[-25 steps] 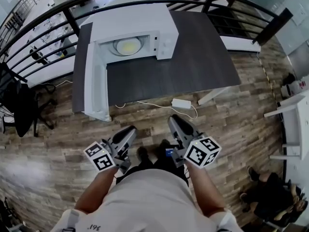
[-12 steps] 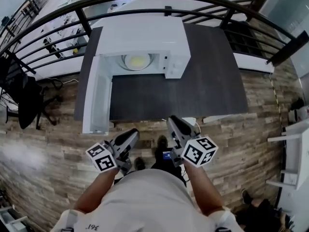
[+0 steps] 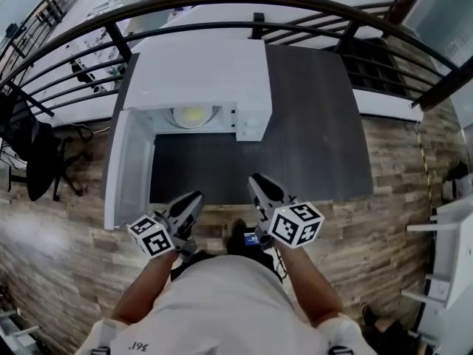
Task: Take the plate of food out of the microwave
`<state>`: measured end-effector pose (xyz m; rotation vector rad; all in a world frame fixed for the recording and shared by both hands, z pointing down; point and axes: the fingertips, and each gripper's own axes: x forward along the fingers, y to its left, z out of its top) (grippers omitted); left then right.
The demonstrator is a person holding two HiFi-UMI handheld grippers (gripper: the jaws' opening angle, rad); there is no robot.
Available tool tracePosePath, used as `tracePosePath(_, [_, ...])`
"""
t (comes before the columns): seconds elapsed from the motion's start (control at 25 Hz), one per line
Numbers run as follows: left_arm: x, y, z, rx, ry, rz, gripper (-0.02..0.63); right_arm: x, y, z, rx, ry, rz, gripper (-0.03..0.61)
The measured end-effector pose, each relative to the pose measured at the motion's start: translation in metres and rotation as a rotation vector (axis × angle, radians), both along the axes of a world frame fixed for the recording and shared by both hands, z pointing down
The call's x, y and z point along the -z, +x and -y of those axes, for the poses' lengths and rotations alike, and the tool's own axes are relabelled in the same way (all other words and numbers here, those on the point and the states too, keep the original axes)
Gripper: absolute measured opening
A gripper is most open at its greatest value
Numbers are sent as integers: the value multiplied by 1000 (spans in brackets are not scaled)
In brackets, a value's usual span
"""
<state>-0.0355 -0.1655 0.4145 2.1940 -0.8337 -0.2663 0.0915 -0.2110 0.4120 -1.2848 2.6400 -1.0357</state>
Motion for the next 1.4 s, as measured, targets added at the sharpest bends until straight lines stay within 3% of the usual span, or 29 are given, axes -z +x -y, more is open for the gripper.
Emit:
tracePosePath(0.36, [-18,15,20,57,-39,20,61,-33,7,26,40,-61,10,49])
tracePosePath(0.92, [-26,-30,66,59,-36,11,61,-53,-51,62,44,-93,-27,49])
tracePosePath(1.24, [-43,-55,94,15,-81,19,61,-78,-93,107,-35,-141,-101,49])
tracePosePath(1.4, [-57,-63,113,10,-97,37,61,-102,-112,139,-92,-198,-91,51])
